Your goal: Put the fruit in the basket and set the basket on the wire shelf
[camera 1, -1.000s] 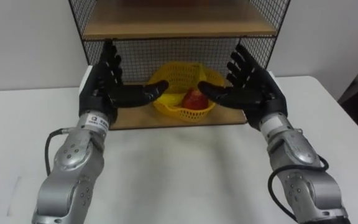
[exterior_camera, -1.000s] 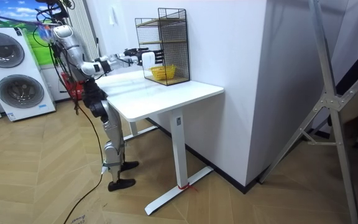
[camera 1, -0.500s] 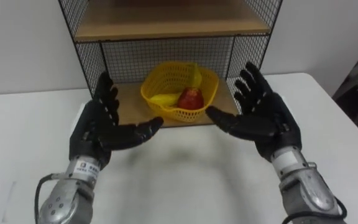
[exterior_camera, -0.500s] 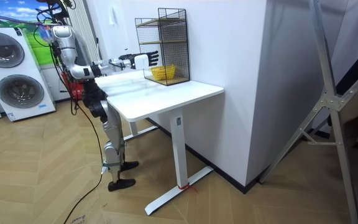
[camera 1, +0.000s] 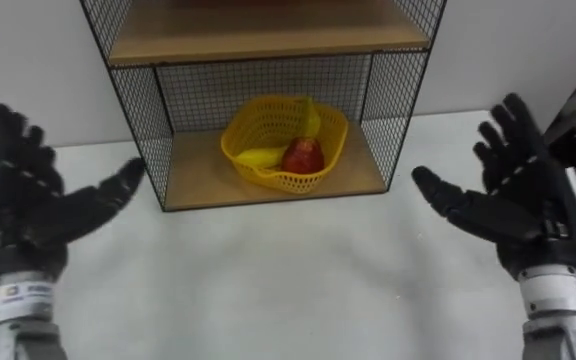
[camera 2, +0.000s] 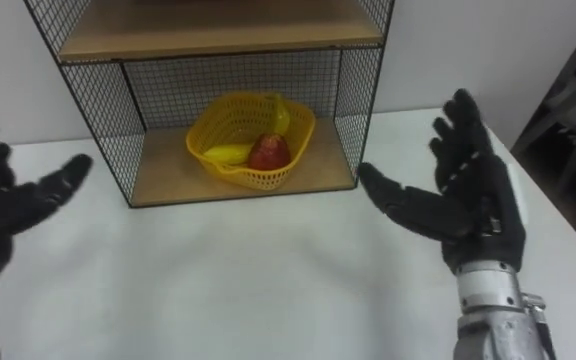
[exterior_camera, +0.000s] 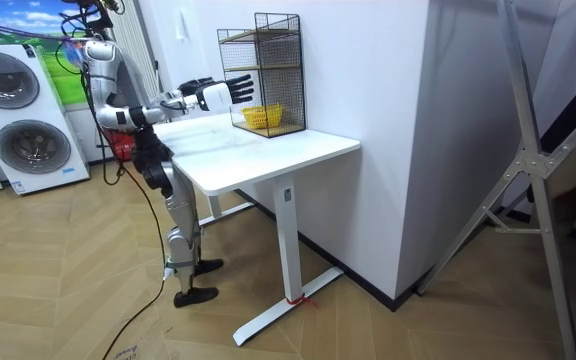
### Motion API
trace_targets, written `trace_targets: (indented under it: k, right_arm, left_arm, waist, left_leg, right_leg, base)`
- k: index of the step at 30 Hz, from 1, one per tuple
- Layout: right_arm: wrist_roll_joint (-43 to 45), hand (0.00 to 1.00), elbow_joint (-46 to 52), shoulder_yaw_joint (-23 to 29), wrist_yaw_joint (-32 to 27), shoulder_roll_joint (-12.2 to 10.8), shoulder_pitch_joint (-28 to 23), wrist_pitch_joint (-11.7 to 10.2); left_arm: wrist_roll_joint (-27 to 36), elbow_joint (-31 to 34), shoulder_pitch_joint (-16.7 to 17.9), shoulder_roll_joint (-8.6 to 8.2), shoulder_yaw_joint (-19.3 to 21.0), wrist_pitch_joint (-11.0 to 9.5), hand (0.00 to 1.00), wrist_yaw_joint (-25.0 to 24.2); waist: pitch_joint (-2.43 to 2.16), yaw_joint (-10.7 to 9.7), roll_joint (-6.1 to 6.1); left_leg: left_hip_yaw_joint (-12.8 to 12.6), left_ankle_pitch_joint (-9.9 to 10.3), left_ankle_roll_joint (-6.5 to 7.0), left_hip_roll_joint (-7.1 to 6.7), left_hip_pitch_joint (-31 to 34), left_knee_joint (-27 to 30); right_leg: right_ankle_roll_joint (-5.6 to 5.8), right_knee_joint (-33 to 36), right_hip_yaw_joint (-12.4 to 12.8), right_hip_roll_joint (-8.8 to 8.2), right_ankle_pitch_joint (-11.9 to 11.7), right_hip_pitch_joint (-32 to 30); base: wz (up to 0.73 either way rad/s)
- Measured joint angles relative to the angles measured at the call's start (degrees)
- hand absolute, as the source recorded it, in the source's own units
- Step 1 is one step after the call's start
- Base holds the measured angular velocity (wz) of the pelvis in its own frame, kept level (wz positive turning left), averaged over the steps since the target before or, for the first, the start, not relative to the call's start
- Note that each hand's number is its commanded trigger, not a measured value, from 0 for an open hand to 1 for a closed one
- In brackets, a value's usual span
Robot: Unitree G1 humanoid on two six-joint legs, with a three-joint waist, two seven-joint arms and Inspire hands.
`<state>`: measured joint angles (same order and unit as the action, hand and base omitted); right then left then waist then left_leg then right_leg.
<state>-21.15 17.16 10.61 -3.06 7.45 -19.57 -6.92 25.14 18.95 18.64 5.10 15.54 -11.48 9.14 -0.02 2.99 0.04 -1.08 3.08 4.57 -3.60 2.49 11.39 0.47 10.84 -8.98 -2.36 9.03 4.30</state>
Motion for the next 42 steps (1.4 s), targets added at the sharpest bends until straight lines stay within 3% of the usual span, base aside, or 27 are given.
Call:
trace_targets:
  k: [4,8,11,13,16,18,20,22,26,30,31,36,38,40,42]
  right_arm:
    - [2.2,0.00,1.7,5.2,-5.2,0.0,-0.2,-0.9]
    - [4.3,0.00,2.1,10.6,-11.6,0.3,-0.1,-3.8]
    - [4.3,0.00,2.2,15.9,-16.9,3.3,0.0,-4.3]
    - [5.1,0.00,2.7,19.3,-21.0,5.9,0.6,-4.4]
    - [4.9,0.00,3.1,26.1,-30.0,10.0,0.6,-6.5]
    - [3.6,0.00,1.3,30.0,-34.1,12.3,0.2,-7.4]
    - [3.5,0.00,-2.5,33.7,-38.0,13.3,0.3,-8.2]
    - [0.7,0.00,-9.8,37.9,-41.9,13.5,-0.6,-8.1]
    - [-6.9,0.00,-19.2,41.5,-47.9,13.8,-2.7,-6.6]
    - [-17.7,0.00,-29.5,44.6,-51.0,15.1,-5.9,-6.0]
    - [-20.2,0.00,-33.6,44.5,-50.9,15.1,-6.4,-6.0]
    - [-35.4,0.00,-57.4,44.6,-47.8,15.4,-6.3,-6.0]
    - [-37.9,0.00,-67.1,44.5,-46.0,14.7,-6.3,-6.0]
    - [-37.2,0.00,-75.2,43.0,-44.5,12.6,-6.3,-6.0]
    - [-37.1,0.00,-79.3,41.5,-43.5,11.4,-5.6,-6.0]
  left_arm:
    - [0.2,3.8,1.5,0.00,6.3,-3.3,0.00,6.8]
    - [0.0,3.9,1.7,0.02,12.3,-5.2,0.00,13.9]
    - [0.4,4.1,1.7,1.22,18.1,-5.2,0.00,19.8]
    - [0.5,4.1,1.7,3.08,22.1,-5.6,0.00,24.0]
    - [1.2,3.8,1.7,8.03,29.0,-7.2,0.00,31.7]
    - [2.3,2.4,2.7,9.81,33.0,-7.8,0.00,35.1]
    - [4.2,-0.8,3.8,10.78,36.1,-8.6,0.00,38.2]
    - [8.7,-8.7,5.9,12.28,39.1,-8.5,0.00,40.9]
    - [16.2,-20.4,7.5,12.98,42.9,-8.2,0.00,45.4]
    - [24.3,-38.6,8.5,16.98,43.8,-7.3,0.00,47.1]
    - [27.3,-42.6,8.5,17.23,43.2,-7.1,0.00,47.1]
    - [35.6,-62.8,7.5,17.61,42.8,-5.9,0.00,44.7]
    - [36.2,-69.9,7.6,17.39,42.7,-5.9,0.00,43.3]
    - [36.1,-74.6,8.1,15.09,42.1,-5.9,0.00,41.7]
    - [35.6,-77.1,8.1,13.91,40.4,-5.8,0.00,40.2]
  waist:
    - [-0.10,0.7,0.00]
    - [-0.18,1.0,0.12]
    - [-0.20,0.9,0.59]
    - [-0.21,1.0,0.60]
    - [-0.13,0.6,0.14]
    - [0.04,0.5,-0.13]
    - [0.12,0.0,-0.01]
    - [-0.06,0.0,-0.08]
    - [-0.10,0.3,0.06]
    - [-0.24,0.1,0.03]
    - [-0.24,-0.1,0.01]
    - [-0.53,0.0,0.18]
    - [-0.72,-0.1,-0.11]
    - [-0.75,-0.3,-0.19]
    - [-0.79,-0.5,-0.32]
  left_leg:
    - [0.2,0.0,-0.08,-0.04,0.4,0.0]
    - [0.3,-0.1,-0.11,-0.06,0.4,0.1]
    - [0.4,0.0,-0.20,-0.09,0.8,0.2]
    - [0.3,0.0,-0.22,-0.13,1.1,0.2]
    - [0.5,0.1,-0.49,-0.13,1.9,0.5]
    - [0.3,0.1,-0.52,-0.11,2.0,0.4]
    - [0.4,0.1,-0.54,-0.08,2.2,0.4]
    - [0.5,0.1,-0.63,-0.04,2.4,0.5]
    - [0.3,1.4,-1.60,-0.09,4.1,2.7]
    - [1.0,1.5,-1.60,-0.33,5.5,2.8]
    - [1.1,1.5,-1.60,-0.32,5.7,2.8]
    - [1.2,1.5,-1.59,-0.19,5.8,2.8]
    - [1.1,1.7,-1.31,-0.10,5.6,2.7]
    - [0.6,3.4,-2.07,0.34,5.8,4.3]
    - [0.7,3.6,-1.96,0.31,5.6,3.9]
  right_leg:
    - [0.00,-0.1,-0.6,-0.12,0.0,-0.3]
    - [-0.05,0.0,-0.8,-0.12,0.0,-0.3]
    - [-0.11,0.2,-0.8,-0.15,0.1,-0.7]
    - [-0.17,1.1,-0.7,-0.27,0.6,-1.5]
    - [-0.38,2.3,-0.7,-0.32,1.3,-2.6]
    - [-0.50,2.6,-0.8,-0.43,1.5,-3.0]
    - [-0.64,2.7,-1.6,-0.61,1.6,-3.1]
    - [-0.76,2.9,-1.8,-0.70,1.7,-3.3]
    - [-0.62,5.4,-2.4,-1.44,3.0,-5.3]
    - [-0.60,6.1,-3.3,-1.76,3.3,-6.7]
    - [-0.59,5.9,-3.2,-1.75,3.3,-6.6]
    - [-0.67,5.8,-3.2,-1.66,3.5,-6.6]
    - [-0.83,5.8,-3.8,-1.85,3.6,-6.4]
    - [-0.90,5.8,-4.1,-1.80,3.6,-5.9]
    - [-0.89,5.8,-4.2,-1.83,3.7,-5.6]
  base:
    - [0.01]
    - [0.03]
    - [0.00]
    - [0.00]
    - [0.00]
    - [-0.02]
    - [0.04]
    - [0.02]
    - [-0.05]
    - [0.02]
    - [0.10]
    - [0.06]
    - [0.06]
    - [-0.06]
    - [-0.08]
